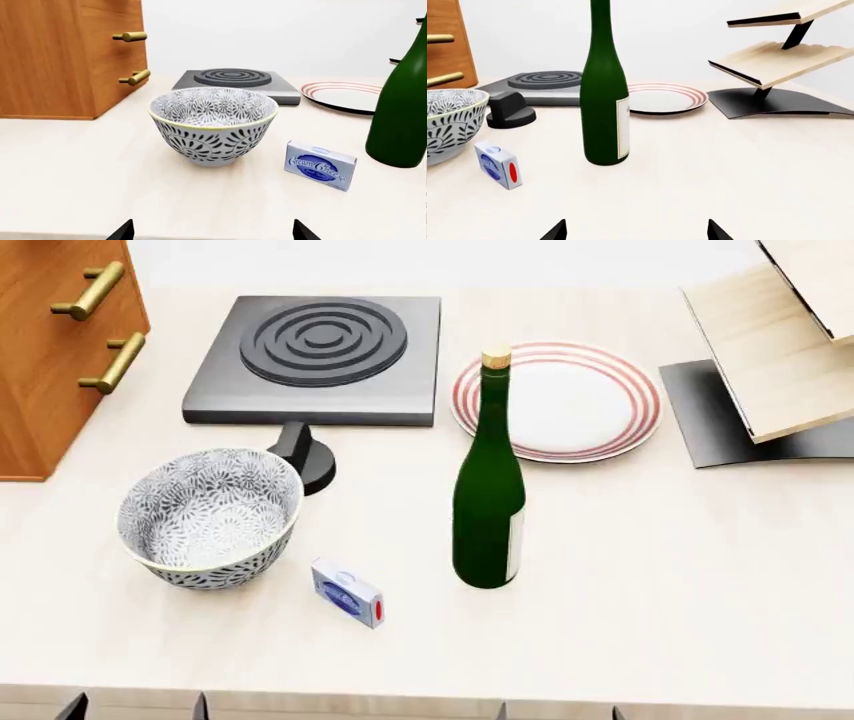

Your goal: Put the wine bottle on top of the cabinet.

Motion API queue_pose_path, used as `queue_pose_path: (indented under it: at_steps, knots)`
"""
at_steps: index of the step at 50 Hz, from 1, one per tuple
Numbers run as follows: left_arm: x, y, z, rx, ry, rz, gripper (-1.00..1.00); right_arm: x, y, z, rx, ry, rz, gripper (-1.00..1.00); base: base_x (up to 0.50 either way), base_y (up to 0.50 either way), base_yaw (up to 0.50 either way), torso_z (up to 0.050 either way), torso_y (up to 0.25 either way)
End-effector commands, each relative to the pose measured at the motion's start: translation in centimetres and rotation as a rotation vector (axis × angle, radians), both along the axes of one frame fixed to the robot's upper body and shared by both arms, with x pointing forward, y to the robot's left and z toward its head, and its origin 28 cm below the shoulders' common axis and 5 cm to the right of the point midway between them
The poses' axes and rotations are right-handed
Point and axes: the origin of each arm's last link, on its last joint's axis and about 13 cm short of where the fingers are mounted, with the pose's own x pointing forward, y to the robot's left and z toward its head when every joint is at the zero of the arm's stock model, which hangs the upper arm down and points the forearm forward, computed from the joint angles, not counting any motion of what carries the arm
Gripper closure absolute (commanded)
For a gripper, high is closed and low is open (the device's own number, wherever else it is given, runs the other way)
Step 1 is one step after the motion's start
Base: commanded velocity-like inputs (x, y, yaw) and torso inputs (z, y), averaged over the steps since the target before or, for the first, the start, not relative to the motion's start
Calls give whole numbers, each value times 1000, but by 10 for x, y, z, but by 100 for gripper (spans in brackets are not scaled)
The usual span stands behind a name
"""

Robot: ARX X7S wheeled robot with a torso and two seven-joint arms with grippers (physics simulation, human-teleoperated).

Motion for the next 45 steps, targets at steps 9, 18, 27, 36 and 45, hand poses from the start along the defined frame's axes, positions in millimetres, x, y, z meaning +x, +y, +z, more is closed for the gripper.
queue_pose_path:
  at_steps: [9, 18, 27, 36, 45]
  knots:
    - [-1, 0, 1, -24, -11, -9, -100, 0, 0, -1, -1, 5, 0, -100, 0, 0, 0, 0, 0]
    - [-2, 0, 1, 2, -14, -11, -100, 0, -1, -1, 2, 6, -4, -100, 0, 0, 0, 0, 0]
    - [-4, 1, 4, 6, -21, -7, -100, -1, -1, 1, 15, 1, -12, -100, 0, 0, 0, 0, 0]
    - [-7, -1, 18, 53, -65, -2, -100, -3, -1, 16, 15, -43, -26, -100, 0, 0, 0, 0, 0]
    - [-10, -4, 35, 67, -117, -15, -100, -6, -2, 36, 11, -105, -32, -100, 0, 0, 0, 0, 0]
